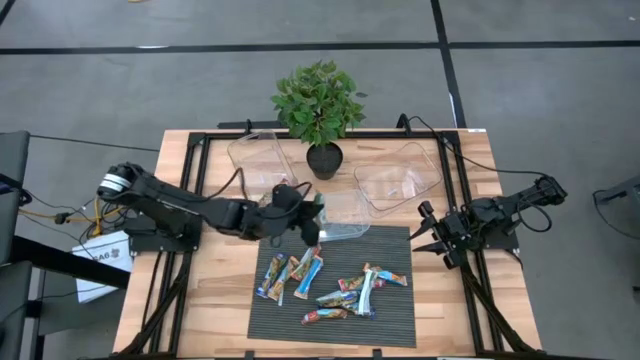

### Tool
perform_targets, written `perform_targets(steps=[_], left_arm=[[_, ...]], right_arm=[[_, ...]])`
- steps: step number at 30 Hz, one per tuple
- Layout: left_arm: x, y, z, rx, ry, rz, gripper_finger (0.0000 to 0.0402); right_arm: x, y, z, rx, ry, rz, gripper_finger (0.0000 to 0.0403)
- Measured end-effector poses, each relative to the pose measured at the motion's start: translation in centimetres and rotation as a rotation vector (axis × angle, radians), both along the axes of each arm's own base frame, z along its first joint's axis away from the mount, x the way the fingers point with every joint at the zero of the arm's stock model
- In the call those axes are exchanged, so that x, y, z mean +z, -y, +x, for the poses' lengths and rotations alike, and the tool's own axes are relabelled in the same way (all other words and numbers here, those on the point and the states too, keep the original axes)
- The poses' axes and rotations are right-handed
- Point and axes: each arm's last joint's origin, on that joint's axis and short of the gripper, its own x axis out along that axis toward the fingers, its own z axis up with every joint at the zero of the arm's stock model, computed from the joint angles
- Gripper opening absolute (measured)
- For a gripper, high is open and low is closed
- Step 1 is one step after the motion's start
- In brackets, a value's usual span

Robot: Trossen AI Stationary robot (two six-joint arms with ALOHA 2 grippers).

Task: Pick and place Granola Bars by type
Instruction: Put the orange granola bar into the middle transparent bin

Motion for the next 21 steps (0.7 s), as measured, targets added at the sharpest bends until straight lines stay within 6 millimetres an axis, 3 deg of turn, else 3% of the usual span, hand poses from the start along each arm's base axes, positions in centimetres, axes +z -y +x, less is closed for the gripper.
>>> perform_targets(steps=[6, 17, 21], left_arm=[[-1.2, -1.2, 2.3, 0.060, -0.053, -0.113, 0.0036], [-7.2, -3.6, 3.7, 0.239, -0.215, -0.461, 0.0036], [-7.8, -4.0, 3.8, 0.251, -0.235, -0.505, 0.0036]], right_arm=[[0.0, 0.0, 0.0, 0.000, 0.000, 0.000, 0.0134], [0.0, 0.0, 0.0, 0.000, -0.001, 0.000, 0.0134], [0.0, 0.0, 0.0, 0.000, -0.001, 0.000, 0.0133]])
